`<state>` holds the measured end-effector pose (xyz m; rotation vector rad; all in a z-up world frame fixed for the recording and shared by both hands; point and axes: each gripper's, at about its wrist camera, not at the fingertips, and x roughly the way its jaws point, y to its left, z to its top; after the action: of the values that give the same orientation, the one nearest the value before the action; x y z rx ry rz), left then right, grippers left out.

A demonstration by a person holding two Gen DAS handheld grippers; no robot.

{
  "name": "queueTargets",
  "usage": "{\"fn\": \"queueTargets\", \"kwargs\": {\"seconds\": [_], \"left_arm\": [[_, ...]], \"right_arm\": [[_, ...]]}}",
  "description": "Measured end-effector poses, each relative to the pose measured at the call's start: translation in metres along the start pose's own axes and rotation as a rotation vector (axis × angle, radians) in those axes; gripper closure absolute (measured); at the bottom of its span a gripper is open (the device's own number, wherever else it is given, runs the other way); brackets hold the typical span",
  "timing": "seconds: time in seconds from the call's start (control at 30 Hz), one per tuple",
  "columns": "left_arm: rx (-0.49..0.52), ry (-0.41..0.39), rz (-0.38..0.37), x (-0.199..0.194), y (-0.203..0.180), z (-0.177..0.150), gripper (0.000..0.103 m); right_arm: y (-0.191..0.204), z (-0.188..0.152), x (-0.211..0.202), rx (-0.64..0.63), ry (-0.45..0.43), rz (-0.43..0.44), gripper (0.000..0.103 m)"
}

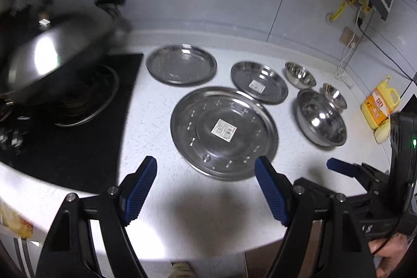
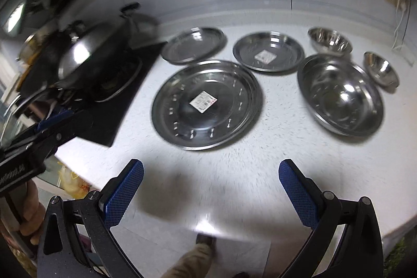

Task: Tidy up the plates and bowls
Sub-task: 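Move both tools toward the large labeled steel plate, then close the left tool on the plate rim while the right tool grips the rim too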

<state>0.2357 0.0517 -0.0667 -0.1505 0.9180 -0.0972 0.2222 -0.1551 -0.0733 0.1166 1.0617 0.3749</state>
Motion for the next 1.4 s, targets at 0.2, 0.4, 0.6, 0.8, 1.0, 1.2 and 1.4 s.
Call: {"fn": "queueTargets", "kwargs": {"seconds": [0.2, 0.4, 0.6, 0.8, 1.0, 1.2, 1.4], "left_arm": [[0.052, 0.107, -0.061, 0.075, 0.023, 0.032, 0.027], [0.07, 0.181, -0.103, 0.129, 0.037, 0.054, 0.027], [0.078, 0.22, -0.146, 0.154, 0.036, 0.063, 0.027], [0.075, 0.262, -0.169, 0.17, 0.037, 0.063, 0.027], [0.077, 0.293, -0.181, 0.179, 0.038, 0.058, 0.027], [0.06, 0.314, -0.192, 0.182, 0.037, 0.06, 0.027], [0.03, 0.34, -0.208, 0.183, 0.041, 0.063, 0.027]], "right_arm": [[-0.009, 0.033, 0.056, 0.073, 0.065, -0.071, 0.001], [-0.02, 0.057, 0.097, 0.109, 0.118, -0.176, 0.001], [-0.025, 0.072, 0.124, 0.112, 0.163, -0.209, 0.001], [-0.029, 0.078, 0.136, 0.11, 0.199, -0.211, 0.014], [-0.035, 0.078, 0.144, 0.12, 0.225, -0.208, 0.021], [-0.033, 0.081, 0.147, 0.089, 0.24, -0.21, 0.025], [-0.033, 0.087, 0.149, 0.056, 0.255, -0.207, 0.036]]}}
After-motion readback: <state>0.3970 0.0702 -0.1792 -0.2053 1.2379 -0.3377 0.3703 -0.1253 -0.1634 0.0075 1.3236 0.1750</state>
